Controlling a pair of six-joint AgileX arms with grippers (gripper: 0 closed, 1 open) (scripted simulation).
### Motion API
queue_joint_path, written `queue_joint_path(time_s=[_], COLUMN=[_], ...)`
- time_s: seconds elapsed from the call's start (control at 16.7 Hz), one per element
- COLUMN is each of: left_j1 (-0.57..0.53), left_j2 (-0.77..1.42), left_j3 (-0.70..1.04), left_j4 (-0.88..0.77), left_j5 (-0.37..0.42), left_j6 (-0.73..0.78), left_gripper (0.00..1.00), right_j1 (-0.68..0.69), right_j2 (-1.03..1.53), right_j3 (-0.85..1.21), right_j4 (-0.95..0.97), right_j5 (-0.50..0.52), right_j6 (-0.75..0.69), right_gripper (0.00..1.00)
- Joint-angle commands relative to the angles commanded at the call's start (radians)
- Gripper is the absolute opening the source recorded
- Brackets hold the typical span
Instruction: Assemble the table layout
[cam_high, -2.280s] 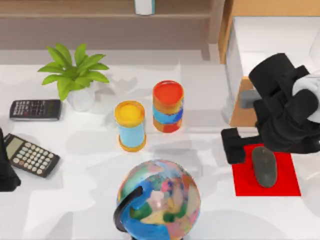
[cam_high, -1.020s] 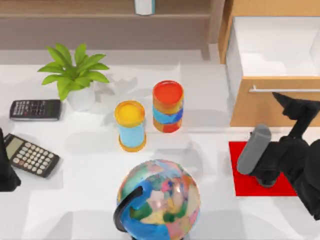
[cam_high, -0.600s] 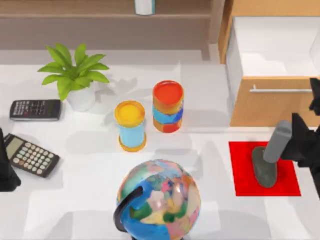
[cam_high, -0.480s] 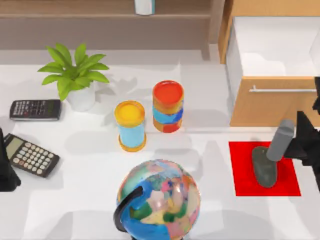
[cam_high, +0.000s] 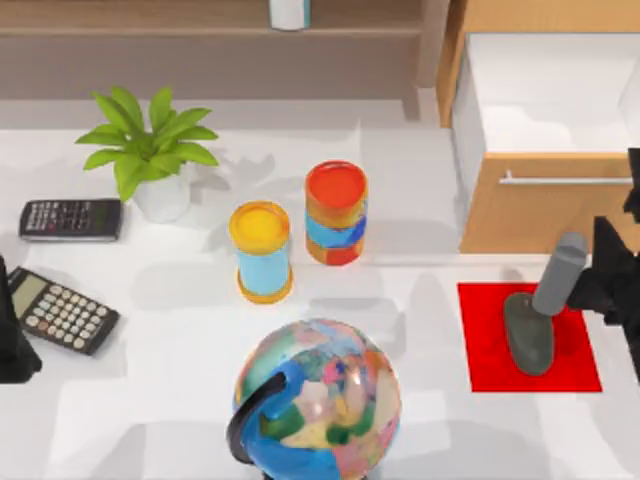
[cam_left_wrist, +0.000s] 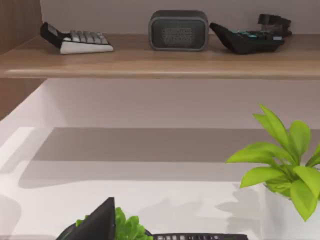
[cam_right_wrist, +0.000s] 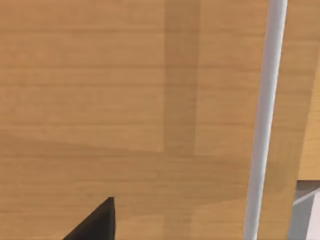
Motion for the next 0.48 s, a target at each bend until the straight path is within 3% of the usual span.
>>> queue_joint_path(time_s=[0.42,0.48], left_j1=[0.000,0.000], left_j2=[0.000,0.000], left_j3=[0.000,0.000], left_j4=[0.000,0.000], left_j5=[0.000,0.000], left_j6=[0.000,0.000], left_gripper=[1.00,1.00], right_j1=[-0.027,-0.027], right_j2=[0.009,0.009], right_j3=[0.061,0.061], right_j4=[-0.051,-0.051], right_j5=[-0.027,-0.027], right_j6=[0.000,0.000], right_gripper=[1.00,0.92])
